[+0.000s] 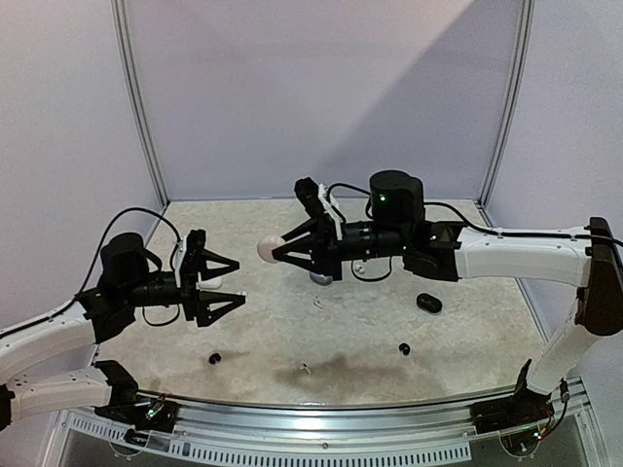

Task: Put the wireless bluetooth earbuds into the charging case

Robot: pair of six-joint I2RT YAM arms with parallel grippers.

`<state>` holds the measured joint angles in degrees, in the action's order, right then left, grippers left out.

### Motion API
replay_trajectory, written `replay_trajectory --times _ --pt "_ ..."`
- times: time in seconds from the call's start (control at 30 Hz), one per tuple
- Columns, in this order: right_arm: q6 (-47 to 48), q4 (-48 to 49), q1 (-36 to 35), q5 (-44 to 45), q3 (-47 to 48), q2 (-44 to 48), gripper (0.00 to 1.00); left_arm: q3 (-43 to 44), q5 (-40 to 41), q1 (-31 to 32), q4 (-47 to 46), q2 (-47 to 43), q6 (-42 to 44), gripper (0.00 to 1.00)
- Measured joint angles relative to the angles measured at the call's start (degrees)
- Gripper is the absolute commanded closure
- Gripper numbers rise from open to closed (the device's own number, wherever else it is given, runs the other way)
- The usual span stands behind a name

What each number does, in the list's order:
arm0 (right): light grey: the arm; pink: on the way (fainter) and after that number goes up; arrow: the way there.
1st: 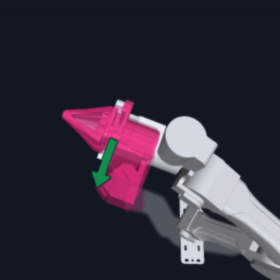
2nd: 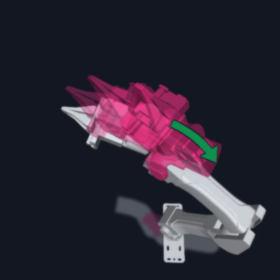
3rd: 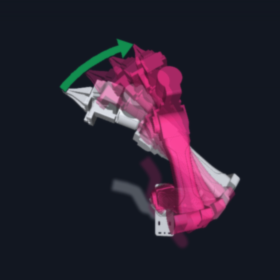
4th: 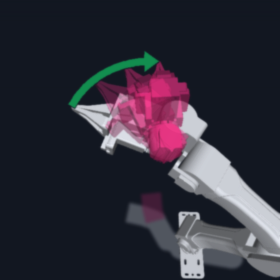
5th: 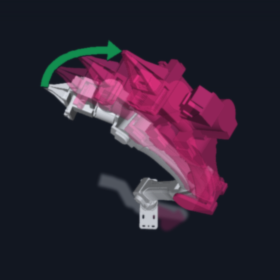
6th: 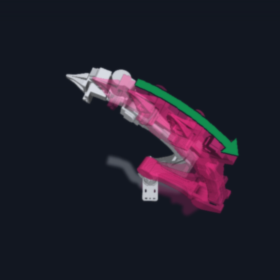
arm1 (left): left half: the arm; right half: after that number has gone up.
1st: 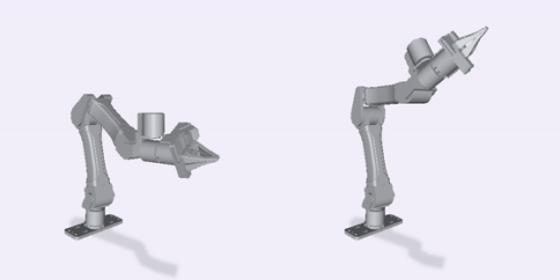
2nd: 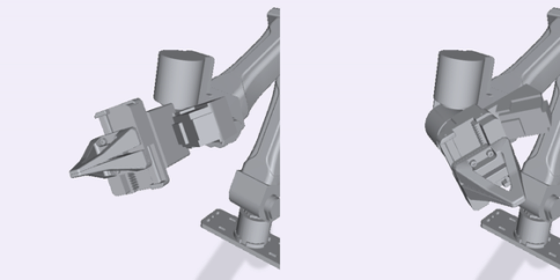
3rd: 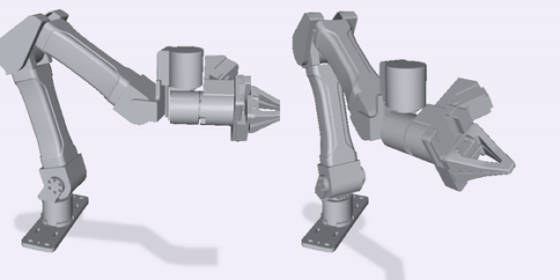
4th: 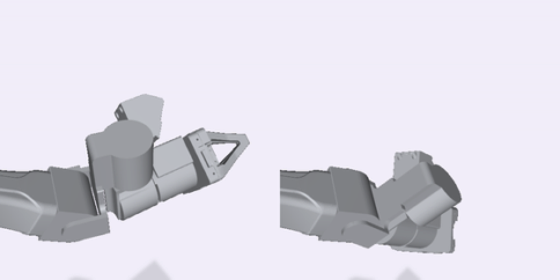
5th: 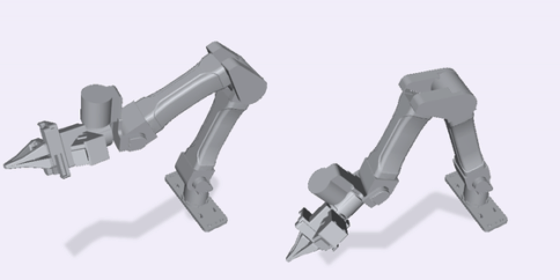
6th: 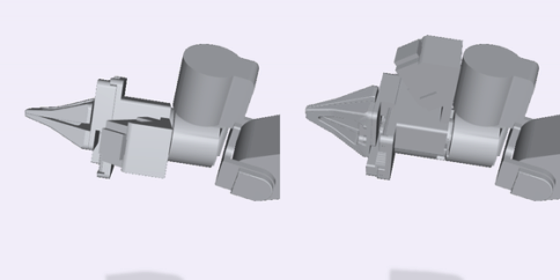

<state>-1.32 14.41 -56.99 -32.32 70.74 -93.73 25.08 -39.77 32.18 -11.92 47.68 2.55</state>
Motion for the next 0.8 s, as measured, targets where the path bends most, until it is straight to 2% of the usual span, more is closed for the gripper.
replay_trajectory --times 0.2,0.4,0.53,0.67,0.73,0.8 --pt "1.68 8.02 -0.28 -4.07 0.13 -2.16 1.00 -7.74 -1.86 0.31 -18.18 0.33 -10.88 0.23" --pt "2.73 10.05 -1.55 -4.98 1.01 -5.31 1.00 -10.64 -0.04 2.12 -32.54 1.01 -16.17 0.17" --pt "3.21 10.56 -2.27 -5.77 1.05 -5.92 1.00 -12.41 1.60 4.07 -38.56 3.52 -17.40 0.18" --pt "4.28 9.99 -3.06 -5.79 2.58 -6.64 1.00 -12.72 2.27 4.33 -42.75 6.60 -18.01 0.26" --pt "4.81 9.57 -3.41 -5.77 3.74 -7.28 1.00 -12.72 2.75 4.66 -44.54 7.52 -18.40 0.33" --pt "5.35 9.27 -3.52 -5.77 4.28 -7.72 1.00 -12.76 3.02 4.83 -46.01 7.76 -18.51 0.44"
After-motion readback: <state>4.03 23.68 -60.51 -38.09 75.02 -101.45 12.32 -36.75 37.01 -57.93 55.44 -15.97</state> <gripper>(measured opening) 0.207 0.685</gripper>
